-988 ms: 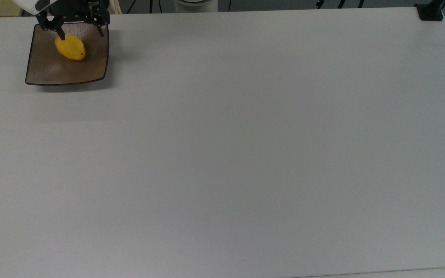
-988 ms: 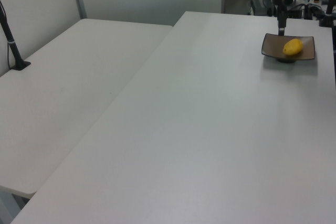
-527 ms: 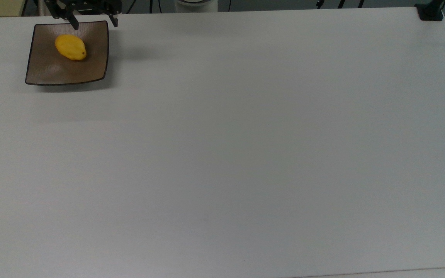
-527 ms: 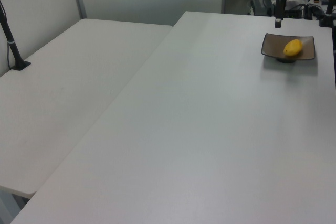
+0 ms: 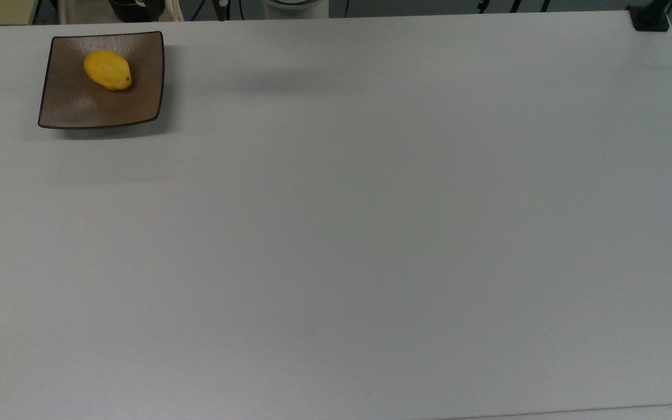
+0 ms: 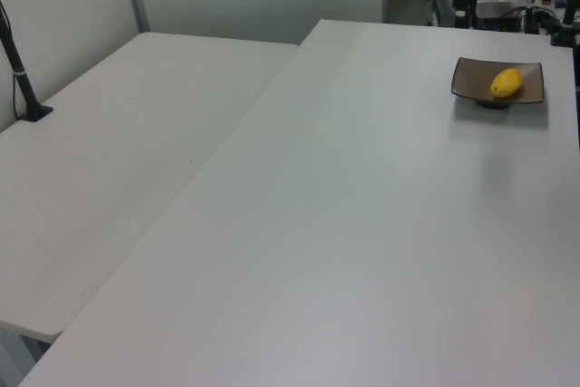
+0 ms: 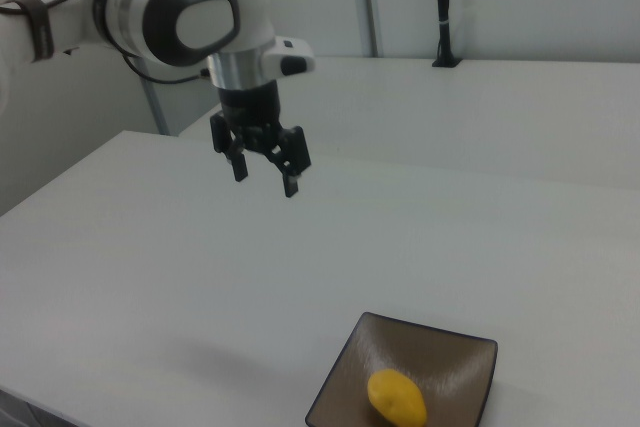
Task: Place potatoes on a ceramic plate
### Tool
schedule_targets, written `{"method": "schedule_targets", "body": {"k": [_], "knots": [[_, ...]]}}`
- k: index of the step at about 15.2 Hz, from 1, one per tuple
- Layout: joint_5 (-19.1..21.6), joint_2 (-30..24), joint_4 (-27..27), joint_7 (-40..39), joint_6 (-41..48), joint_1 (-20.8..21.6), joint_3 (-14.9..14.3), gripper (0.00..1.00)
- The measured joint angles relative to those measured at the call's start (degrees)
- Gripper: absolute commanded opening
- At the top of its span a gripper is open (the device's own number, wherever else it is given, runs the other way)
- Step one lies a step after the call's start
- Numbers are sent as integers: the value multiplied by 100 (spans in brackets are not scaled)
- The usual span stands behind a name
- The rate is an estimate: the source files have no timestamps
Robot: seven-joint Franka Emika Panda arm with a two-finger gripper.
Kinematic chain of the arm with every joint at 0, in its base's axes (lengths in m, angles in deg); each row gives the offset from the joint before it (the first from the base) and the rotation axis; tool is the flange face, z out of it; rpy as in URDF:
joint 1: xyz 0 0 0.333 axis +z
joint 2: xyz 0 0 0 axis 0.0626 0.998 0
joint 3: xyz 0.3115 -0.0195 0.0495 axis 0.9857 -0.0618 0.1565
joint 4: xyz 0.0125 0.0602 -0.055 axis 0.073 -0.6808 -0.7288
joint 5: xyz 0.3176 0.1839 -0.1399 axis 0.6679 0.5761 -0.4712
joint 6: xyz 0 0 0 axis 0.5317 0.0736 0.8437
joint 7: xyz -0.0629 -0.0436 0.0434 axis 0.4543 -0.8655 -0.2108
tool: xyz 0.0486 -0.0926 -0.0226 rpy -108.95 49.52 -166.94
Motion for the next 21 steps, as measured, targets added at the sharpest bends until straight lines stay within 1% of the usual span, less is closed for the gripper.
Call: {"method": "schedule_targets", "body": {"k": [4, 6, 11, 15, 21], "knots": [[-44, -5, 79, 708, 11, 21, 388, 100], [-243, 2, 83, 958, -64, 120, 459, 100], [-584, 231, 5, 1657, -809, 338, 467, 100], [-609, 409, -8, 1696, -862, 385, 467, 100], [-610, 419, -24, 1696, -862, 385, 466, 100]]}}
